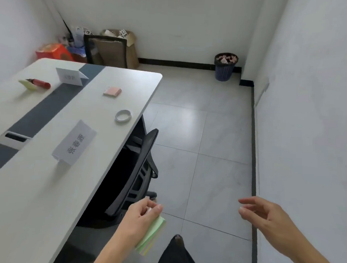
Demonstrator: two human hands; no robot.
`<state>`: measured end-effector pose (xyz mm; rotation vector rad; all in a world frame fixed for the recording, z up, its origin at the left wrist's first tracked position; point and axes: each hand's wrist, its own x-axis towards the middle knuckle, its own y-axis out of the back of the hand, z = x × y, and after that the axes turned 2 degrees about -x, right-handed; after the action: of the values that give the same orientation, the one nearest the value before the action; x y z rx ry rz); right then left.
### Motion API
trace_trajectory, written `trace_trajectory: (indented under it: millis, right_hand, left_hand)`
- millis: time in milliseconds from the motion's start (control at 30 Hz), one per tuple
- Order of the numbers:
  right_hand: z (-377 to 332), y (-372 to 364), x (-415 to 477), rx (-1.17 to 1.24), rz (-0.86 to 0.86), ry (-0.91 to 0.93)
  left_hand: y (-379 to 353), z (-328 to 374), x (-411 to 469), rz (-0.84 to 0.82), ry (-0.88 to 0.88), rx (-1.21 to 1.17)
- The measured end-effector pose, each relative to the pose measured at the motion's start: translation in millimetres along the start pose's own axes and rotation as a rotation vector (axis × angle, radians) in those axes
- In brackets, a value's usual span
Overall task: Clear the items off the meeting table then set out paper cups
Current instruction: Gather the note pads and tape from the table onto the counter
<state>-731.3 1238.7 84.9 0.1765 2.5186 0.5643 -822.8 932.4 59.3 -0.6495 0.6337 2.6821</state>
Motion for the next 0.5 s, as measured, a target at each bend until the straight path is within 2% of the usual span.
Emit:
trace_trajectory:
  millis: [233, 367, 500]
  right_hand:
    - [-42, 19, 139, -0.074, -0.084, -0.007]
    - [-92, 41, 213, -0.125, -0.105, -0.019]
    - [-151, 70, 283, -0.131, -0.051, 0.057]
  left_hand:
    - [14, 37, 135, 0.051, 0.103, -0.092]
    - [27, 100, 225, 0.045, 0.051, -0.085]
    - [48, 169, 295, 0.034, -0.011, -0.065]
